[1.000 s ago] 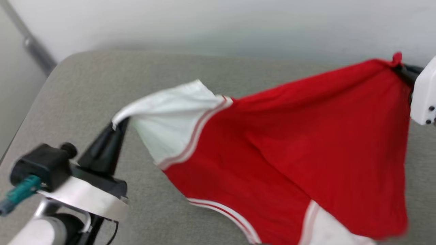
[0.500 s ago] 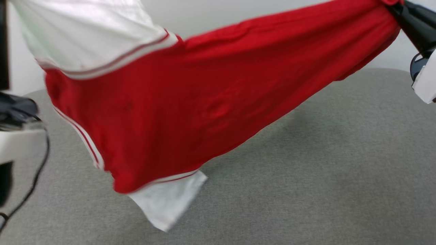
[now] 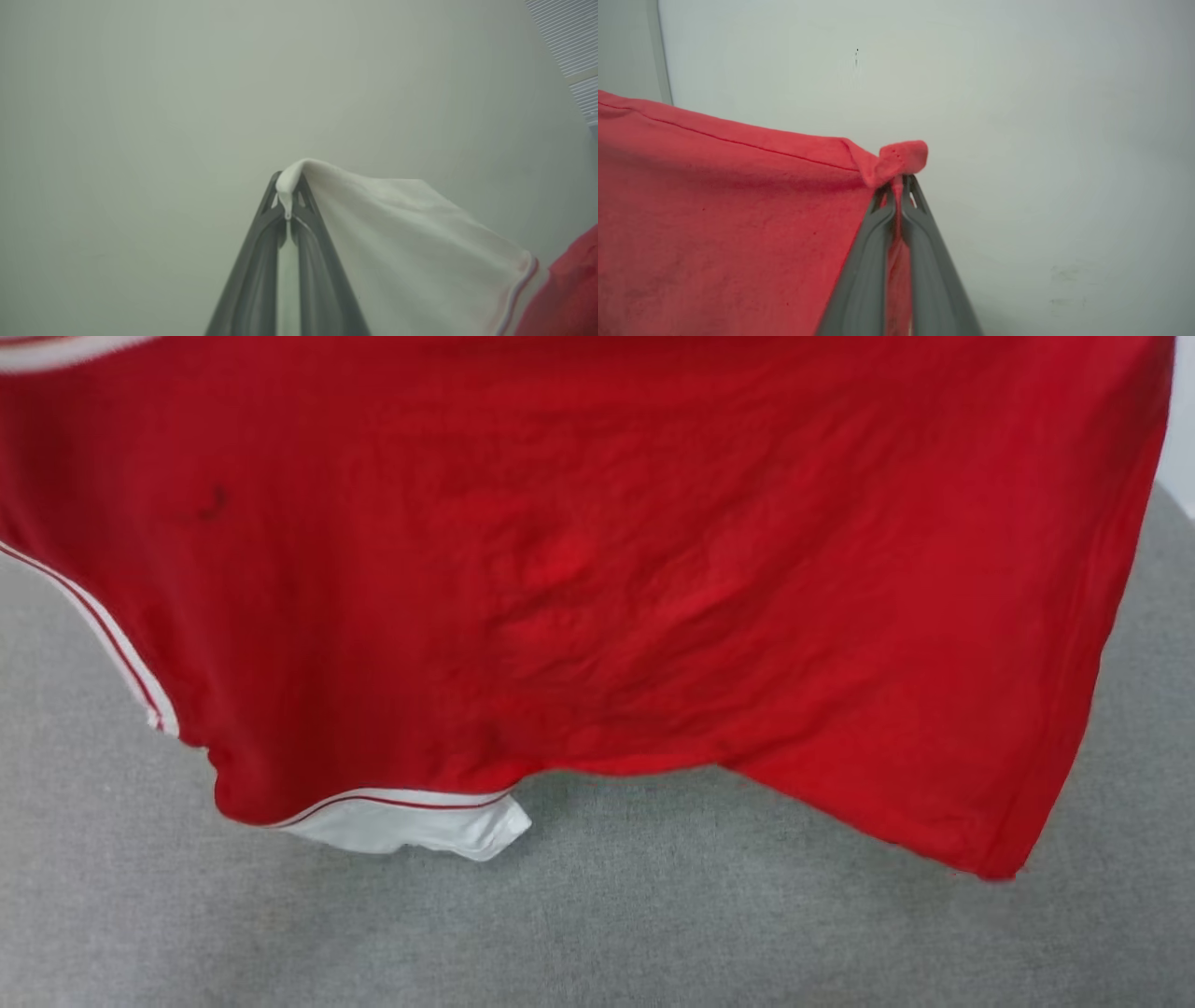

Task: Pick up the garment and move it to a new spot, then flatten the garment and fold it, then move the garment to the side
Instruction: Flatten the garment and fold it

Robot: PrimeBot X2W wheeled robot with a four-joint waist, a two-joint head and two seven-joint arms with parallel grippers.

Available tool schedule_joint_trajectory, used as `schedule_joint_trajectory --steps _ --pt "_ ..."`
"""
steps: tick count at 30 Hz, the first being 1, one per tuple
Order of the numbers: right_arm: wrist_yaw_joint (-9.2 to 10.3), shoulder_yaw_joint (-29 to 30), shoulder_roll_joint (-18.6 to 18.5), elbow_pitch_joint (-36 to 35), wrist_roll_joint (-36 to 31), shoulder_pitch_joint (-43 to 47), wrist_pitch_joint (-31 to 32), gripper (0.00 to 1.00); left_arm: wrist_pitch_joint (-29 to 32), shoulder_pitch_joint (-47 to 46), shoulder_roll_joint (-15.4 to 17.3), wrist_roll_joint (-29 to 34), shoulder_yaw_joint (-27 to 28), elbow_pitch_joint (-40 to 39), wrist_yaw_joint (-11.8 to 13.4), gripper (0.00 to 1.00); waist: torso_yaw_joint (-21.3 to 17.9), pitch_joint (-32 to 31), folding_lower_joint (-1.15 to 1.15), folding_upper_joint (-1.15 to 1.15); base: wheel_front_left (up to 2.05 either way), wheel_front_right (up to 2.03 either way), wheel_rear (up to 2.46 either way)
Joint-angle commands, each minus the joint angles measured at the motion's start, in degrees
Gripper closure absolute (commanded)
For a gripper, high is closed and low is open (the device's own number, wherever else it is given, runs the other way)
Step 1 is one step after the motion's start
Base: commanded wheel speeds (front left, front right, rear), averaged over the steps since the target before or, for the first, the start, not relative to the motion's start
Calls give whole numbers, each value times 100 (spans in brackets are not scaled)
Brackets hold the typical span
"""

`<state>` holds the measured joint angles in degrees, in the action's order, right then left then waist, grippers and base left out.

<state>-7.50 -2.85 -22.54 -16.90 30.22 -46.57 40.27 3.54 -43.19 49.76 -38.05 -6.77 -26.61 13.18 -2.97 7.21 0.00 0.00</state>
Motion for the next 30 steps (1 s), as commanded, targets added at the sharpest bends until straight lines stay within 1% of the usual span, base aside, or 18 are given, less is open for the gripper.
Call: schedule_joint_trajectory --steps 1,4,7,10,12,14,19,22,26,30 --pt "2 11 -4 -15 -65 -182 -53 100 29 -271 -3 -44 -50 128 -94 100 42 299 0 0 0 0 0" --pt "2 7 -20 18 -192 -492 -106 100 111 -824 20 -74 -130 400 -274 100 76 695 0 0 0 0 0" --pt "3 -31 -70 176 -357 -869 -214 100 142 -1451 -31 -113 -210 758 -469 100 116 1135 0 0 0 0 0" --pt "3 -90 -117 480 -539 -1323 -449 100 109 -2148 -76 -17 -359 1215 -709 100 140 1569 0 0 0 0 0" --pt "3 -57 -43 762 -602 -1650 -618 100 54 -2661 -165 45 -466 1560 -854 100 156 1844 0 0 0 0 0" --pt "2 13 70 1076 -671 -2045 -791 100 -52 -3235 -296 133 -527 1958 -947 100 174 2094 0 0 0 0 0" --pt "3 36 191 1963 -1011 -3058 -1276 100 -347 -4596 -719 401 -810 3092 -1175 100 232 2570 0 0 0 0 0" --pt "3 163 428 2563 -1144 -3742 -1507 100 -510 -5357 -883 626 -1007 3726 -1379 100 219 2876 0 0 0 0 0" --pt "4 93 535 3298 -1503 -4469 -1910 100 -813 -6093 -1104 801 -1146 4534 -1560 100 249 3172 0 0 0 0 0" --pt "4 73 623 3885 -1762 -4760 -2389 100 -1216 -6366 -1379 787 -1230 5274 -1680 100 328 3350 0 0 0 0 0"
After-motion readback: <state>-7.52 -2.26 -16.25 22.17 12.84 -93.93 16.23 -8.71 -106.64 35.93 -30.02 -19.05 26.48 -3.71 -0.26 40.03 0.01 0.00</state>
